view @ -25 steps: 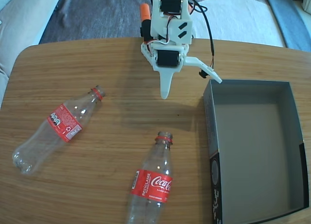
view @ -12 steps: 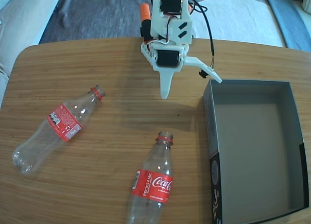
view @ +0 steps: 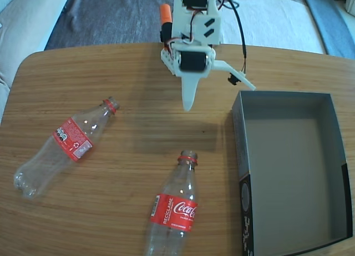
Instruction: Grasp the bottles and put them in the box.
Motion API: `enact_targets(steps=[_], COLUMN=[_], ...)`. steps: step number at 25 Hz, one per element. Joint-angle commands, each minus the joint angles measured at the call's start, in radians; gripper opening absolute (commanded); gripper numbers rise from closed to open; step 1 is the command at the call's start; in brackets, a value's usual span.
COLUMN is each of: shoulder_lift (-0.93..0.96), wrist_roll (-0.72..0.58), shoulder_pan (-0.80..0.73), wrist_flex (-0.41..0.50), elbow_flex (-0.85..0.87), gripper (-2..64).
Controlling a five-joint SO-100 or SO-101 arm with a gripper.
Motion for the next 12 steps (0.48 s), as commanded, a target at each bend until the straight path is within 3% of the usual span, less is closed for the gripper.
enact_targets(steps=[1,5,12], shoulder_lift=[-0.149,-0.36,-0.759], wrist_roll=[-0.032,-0.086,-0.377], shoulder_pan=[0.029,0.054,0.054], wrist_flex=[-0.084,-0.187,-0.176], elbow_flex=[-0.106,-0.267,-0.551], gripper=[0.4,0.5,0.5])
